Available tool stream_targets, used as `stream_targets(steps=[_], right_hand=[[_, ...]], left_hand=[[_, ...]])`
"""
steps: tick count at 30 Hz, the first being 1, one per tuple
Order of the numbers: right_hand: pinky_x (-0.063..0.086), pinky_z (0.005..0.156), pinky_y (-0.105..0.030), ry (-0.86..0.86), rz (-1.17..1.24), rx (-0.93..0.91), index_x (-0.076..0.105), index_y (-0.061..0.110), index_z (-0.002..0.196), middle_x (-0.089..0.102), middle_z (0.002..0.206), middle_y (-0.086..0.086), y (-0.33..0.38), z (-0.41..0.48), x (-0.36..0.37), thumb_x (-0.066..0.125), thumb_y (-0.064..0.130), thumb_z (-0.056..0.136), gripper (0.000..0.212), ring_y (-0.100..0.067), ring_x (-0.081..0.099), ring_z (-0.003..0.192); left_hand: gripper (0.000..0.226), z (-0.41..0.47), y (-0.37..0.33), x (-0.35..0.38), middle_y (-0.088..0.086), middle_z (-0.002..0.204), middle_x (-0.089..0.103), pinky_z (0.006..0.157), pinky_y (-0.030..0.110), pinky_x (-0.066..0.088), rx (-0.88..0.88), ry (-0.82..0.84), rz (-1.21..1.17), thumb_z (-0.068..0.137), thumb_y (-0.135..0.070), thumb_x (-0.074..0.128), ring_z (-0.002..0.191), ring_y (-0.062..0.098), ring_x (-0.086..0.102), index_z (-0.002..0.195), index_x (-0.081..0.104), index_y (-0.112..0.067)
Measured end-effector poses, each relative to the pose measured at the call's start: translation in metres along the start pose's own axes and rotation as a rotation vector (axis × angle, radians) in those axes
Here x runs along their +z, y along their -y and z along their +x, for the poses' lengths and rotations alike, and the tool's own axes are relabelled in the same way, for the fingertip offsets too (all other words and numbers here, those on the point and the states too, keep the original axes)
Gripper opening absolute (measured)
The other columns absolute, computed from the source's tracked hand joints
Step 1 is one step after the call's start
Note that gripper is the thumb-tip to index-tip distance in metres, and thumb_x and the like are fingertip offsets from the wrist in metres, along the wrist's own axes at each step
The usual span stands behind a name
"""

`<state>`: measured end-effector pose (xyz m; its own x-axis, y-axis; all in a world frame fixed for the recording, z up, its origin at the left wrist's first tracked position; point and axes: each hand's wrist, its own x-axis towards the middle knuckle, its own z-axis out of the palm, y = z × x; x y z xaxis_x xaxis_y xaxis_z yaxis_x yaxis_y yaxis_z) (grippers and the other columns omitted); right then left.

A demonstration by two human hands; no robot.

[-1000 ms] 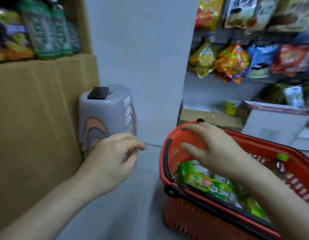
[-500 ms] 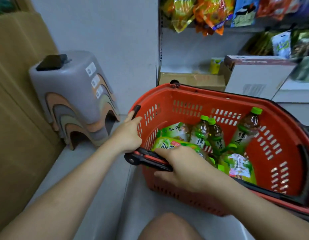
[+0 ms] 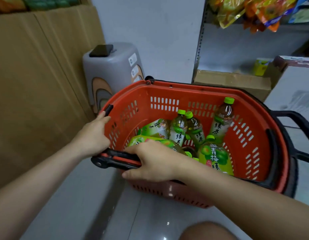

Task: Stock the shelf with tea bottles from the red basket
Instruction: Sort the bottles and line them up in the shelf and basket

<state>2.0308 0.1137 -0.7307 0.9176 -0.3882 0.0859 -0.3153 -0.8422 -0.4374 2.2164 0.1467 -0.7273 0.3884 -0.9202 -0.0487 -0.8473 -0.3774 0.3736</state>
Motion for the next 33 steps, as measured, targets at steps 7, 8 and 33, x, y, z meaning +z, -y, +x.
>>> stream_targets(steps=[7, 8, 33], right_hand=[[0.046, 0.089, -0.016, 0.298, 0.412, 0.006, 0.066, 0.019, 0.118, 0.069, 0.109, 0.007, 0.046, 0.05, 0.013, 0.061, 0.041, 0.09, 0.035, -0.007, 0.061, 0.1], [0.045, 0.095, -0.019, 0.263, 0.447, 0.017, 0.065, 0.019, 0.12, 0.069, 0.114, 0.005, 0.044, 0.057, 0.012, 0.061, 0.041, 0.09, 0.037, -0.007, 0.062, 0.105], [0.051, 0.085, -0.025, -0.021, 0.447, 0.066, 0.026, 0.049, 0.143, 0.057, 0.105, 0.005, 0.017, 0.106, 0.022, 0.089, 0.039, 0.051, 0.112, -0.012, 0.059, 0.096]], left_hand=[[0.077, -0.042, 0.084, -0.029, 0.0, 0.162, 0.016, 0.109, 0.03, 0.033, -0.209, -0.069, 0.014, 0.074, 0.002, 0.06, 0.142, 0.024, 0.033, 0.146, 0.039, -0.013], [0.077, -0.047, 0.096, -0.031, -0.001, 0.162, 0.017, 0.108, 0.031, 0.034, -0.24, -0.084, 0.01, 0.073, 0.003, 0.06, 0.142, 0.024, 0.035, 0.146, 0.04, -0.014], [0.083, -0.023, 0.122, -0.034, -0.004, 0.108, 0.058, 0.088, 0.03, 0.047, 0.08, 0.333, 0.045, 0.05, -0.055, 0.088, 0.1, 0.015, 0.055, 0.12, 0.053, -0.026]])
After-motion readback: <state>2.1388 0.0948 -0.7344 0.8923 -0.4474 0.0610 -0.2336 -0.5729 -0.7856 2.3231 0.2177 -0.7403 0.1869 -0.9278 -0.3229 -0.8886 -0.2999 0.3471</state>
